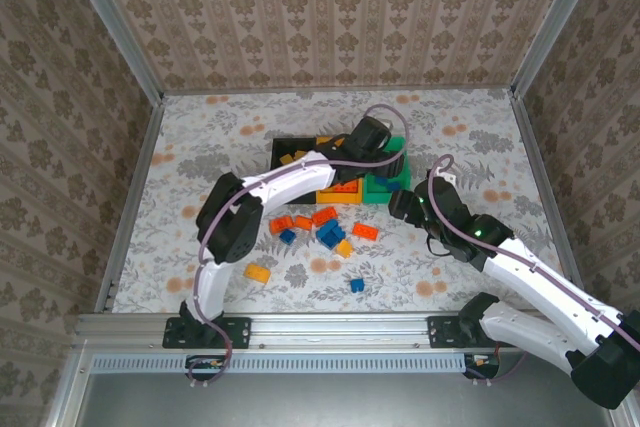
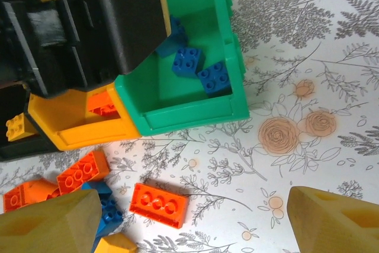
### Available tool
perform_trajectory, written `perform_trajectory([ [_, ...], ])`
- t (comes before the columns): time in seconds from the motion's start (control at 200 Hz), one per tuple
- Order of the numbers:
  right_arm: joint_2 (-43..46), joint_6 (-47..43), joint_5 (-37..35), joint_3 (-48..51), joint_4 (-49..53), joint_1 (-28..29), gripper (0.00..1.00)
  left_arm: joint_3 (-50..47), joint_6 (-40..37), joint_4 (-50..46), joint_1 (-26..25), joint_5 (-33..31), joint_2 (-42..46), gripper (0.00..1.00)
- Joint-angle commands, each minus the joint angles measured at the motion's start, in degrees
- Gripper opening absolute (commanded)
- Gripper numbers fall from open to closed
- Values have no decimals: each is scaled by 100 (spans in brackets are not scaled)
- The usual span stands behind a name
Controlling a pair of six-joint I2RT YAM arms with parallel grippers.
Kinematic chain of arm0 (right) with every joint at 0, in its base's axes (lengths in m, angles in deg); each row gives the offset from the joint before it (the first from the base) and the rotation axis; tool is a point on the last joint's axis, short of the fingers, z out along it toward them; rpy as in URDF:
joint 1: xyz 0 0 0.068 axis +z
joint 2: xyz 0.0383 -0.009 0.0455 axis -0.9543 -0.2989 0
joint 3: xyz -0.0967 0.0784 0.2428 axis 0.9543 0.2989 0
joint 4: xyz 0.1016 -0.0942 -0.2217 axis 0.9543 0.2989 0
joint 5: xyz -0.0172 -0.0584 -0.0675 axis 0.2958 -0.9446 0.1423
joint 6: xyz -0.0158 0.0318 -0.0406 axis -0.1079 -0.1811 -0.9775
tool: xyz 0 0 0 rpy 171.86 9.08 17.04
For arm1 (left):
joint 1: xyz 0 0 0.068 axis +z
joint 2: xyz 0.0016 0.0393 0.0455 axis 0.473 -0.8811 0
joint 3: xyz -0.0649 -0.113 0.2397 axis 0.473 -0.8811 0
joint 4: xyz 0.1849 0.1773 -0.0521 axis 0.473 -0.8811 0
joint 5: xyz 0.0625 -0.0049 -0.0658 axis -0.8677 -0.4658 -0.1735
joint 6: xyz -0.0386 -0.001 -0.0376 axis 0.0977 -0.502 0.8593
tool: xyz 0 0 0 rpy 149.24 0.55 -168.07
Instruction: Sort the legos into containers by color
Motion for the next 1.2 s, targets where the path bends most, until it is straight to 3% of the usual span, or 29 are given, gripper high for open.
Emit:
perform_trajectory([
  [0.0,-79,-170,416,47,15,-33,84,-525,174,415,-28,-39,994,84],
  [0.16,-386,-292,972,133,-176,176,84,-2008,389,812,-68,-174,2260,100],
  [0.425,-1541,-390,1262,-60,-89,1692,84,-4447,868,652,-199,-801,4468,100],
  [0.67,-2634,-199,1072,-277,185,2805,83,-5795,1310,33,-487,-1520,6105,100],
  [0.96,-3529,-107,955,-529,185,3141,74,-6525,1774,-213,-513,-1624,6826,100],
  [1.195,-3742,-134,998,-679,392,3150,52,-6638,1855,-395,-503,-1698,6965,100],
])
